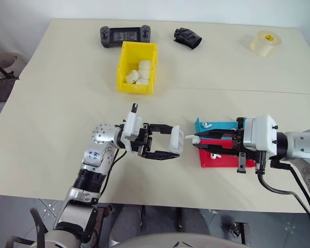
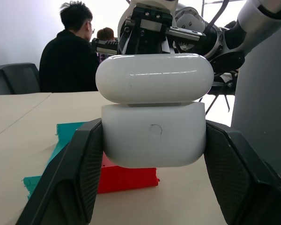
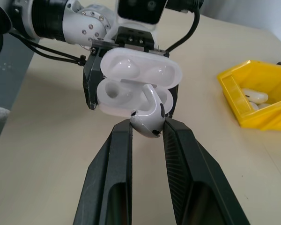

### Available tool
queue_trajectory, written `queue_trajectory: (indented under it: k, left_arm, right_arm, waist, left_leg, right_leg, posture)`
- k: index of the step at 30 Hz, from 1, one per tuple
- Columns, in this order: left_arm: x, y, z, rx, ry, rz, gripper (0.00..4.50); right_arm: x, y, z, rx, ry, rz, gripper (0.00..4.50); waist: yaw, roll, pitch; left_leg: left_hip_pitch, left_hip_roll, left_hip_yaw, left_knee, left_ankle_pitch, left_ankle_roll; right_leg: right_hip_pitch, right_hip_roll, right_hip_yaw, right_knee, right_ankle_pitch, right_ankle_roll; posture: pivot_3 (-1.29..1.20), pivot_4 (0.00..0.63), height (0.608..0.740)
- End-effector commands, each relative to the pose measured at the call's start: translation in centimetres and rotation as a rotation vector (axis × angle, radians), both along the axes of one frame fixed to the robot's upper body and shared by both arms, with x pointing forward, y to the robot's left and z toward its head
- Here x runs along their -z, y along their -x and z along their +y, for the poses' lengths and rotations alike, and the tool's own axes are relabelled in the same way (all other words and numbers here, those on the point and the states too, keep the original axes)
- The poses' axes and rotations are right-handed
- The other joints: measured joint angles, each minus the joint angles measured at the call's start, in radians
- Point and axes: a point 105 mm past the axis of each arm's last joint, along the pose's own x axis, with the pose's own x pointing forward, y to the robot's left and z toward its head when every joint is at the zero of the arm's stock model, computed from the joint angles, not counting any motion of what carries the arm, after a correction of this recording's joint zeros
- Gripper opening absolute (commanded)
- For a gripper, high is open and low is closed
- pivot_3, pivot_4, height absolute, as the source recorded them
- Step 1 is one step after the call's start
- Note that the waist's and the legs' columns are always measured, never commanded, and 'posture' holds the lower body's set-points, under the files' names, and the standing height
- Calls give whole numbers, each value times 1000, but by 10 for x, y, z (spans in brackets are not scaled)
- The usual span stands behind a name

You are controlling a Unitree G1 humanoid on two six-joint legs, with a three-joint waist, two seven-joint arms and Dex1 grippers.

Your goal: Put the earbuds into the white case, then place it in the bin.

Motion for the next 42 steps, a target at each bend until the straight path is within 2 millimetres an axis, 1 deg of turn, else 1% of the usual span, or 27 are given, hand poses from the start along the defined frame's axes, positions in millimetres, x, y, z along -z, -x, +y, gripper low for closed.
queue_trajectory:
  k: [1, 3, 4, 6, 7, 8, 10, 12, 13, 17, 19, 21, 25, 29, 34, 39, 42]
  left_arm:
    - [-11, 5, -2, 18, 68, -15, 2795]
    - [-13, 7, -2, 26, 89, -12, 2795]
    - [-14, 7, -1, 17, 100, -9, 2795]
    - [-14, 3, 4, -27, 118, -5, 2795]
    - [-14, 2, 6, -42, 124, -6, 2795]
    - [-14, 2, 8, -50, 127, -6, 2795]
    - [-13, 2, 10, -59, 127, -5, 2795]
    - [-11, 4, 12, -67, 133, -1, 2795]
    - [-11, 5, 13, -68, 134, 0, 2795]
    - [-13, 6, 15, -88, 166, -7, 2795]
    - [-16, 7, 15, -96, 184, -13, 2795]
    - [-19, 9, 14, -95, 203, -18, 2795]
    - [-26, 16, 12, -86, 244, -20, 2795]
    - [-30, 26, 10, -65, 262, -24, 2795]
    - [-30, 29, 8, -66, 264, -15, 2795]
    - [-26, 33, 8, -75, 270, 2, 2795]
    - [-25, 35, 8, -77, 271, 7, 2795]
  right_arm:
    - [-8, -1, 6, 8, -28, -44, 926]
    - [-9, -2, 6, 22, -47, -51, 926]
    - [-7, -4, 2, 58, -69, -33, 926]
    - [6, -10, -18, 167, -107, 14, 926]
    - [15, -9, -28, 205, -102, 40, 926]
    - [21, -8, -34, 222, -94, 54, 926]
    - [25, -6, -42, 238, -90, 63, 926]
    - [30, -4, -56, 274, -105, 98, 926]
    - [31, -3, -60, 282, -109, 108, 926]
    - [48, -2, -91, 358, -56, 168, 926]
    - [54, 0, -101, 371, -31, 183, 926]
    - [59, 2, -106, 367, 2, 202, 926]
    - [70, -1, -117, 397, 20, 236, 926]
    - [81, -8, -127, 441, 42, 254, 926]
    - [82, -8, -131, 440, 60, 289, 926]
    - [79, -5, -126, 407, 60, 326, 926]
    - [77, -4, -125, 394, 79, 316, 926]
  waist:
    - [0, 0, 0]
    - [0, 0, 0]
    - [-1, 0, 0]
    - [2, 0, 0]
    - [5, 0, 0]
    - [5, 0, 0]
    - [2, 0, 0]
    - [1, 0, 0]
    - [0, 0, 0]
    - [0, 0, 0]
    - [0, 0, 0]
    - [-1, 0, 0]
    - [0, 0, 0]
    - [-1, 0, 0]
    - [0, 1, 0]
    - [0, 1, -1]
    - [0, 1, -1]
  left_leg:
    - [0, 0, 0, 0, 0, 0]
    - [-1, 0, -1, 1, 0, 0]
    - [-2, 0, -1, 1, 0, 0]
    - [-3, 0, -2, 2, 0, 0]
    - [-4, 0, -4, 2, 0, 0]
    - [-5, -1, -5, 2, 0, 0]
    - [-5, -2, -5, 3, 0, 0]
    - [-6, -3, -4, 3, 0, 1]
    - [-6, -3, -4, 4, 0, 1]
    - [-4, -2, -4, 4, 1, 0]
    - [-4, -2, -4, 4, 1, 0]
    - [-5, -2, -4, 4, 1, 0]
    - [-4, -1, -4, 4, 1, 0]
    - [-4, -1, -4, 5, 1, 0]
    - [-4, -1, -4, 5, 1, 0]
    - [-4, -1, -4, 5, 1, 0]
    - [-4, -1, -4, 5, 1, 0]
  right_leg:
    - [0, 0, 0, 0, 0, 0]
    - [-1, 0, -1, 0, 0, 0]
    - [-1, 0, -2, 0, 0, 0]
    - [-1, 0, -3, 0, 0, 0]
    - [-1, 0, -4, 0, 0, 0]
    - [-1, 0, -6, 0, 0, 0]
    - [-1, -1, -6, 1, 0, 0]
    - [-1, -1, -6, 1, 0, 0]
    - [-1, -1, -6, 1, 0, 0]
    - [0, 0, -7, 2, 0, 0]
    - [0, -1, -7, 2, 0, 0]
    - [0, -1, -7, 2, 0, 0]
    - [0, -1, -7, 2, 0, 0]
    - [0, -1, -7, 2, 0, 0]
    - [0, -1, -7, 2, 0, 0]
    - [1, -1, -7, 2, 0, 0]
    - [1, -1, -7, 2, 0, 0]
  posture:
    - [0, 150, 740]
    - [0, 150, 740]
    - [0, 150, 740]
    - [0, 150, 740]
    - [0, 150, 740]
    - [0, 150, 740]
    - [0, 150, 740]
    - [0, 150, 740]
    - [0, 150, 740]
    - [0, 150, 740]
    - [0, 150, 740]
    - [0, 150, 740]
    - [0, 150, 740]
    - [0, 150, 740]
    - [0, 150, 740]
    - [0, 150, 740]
    - [0, 150, 740]
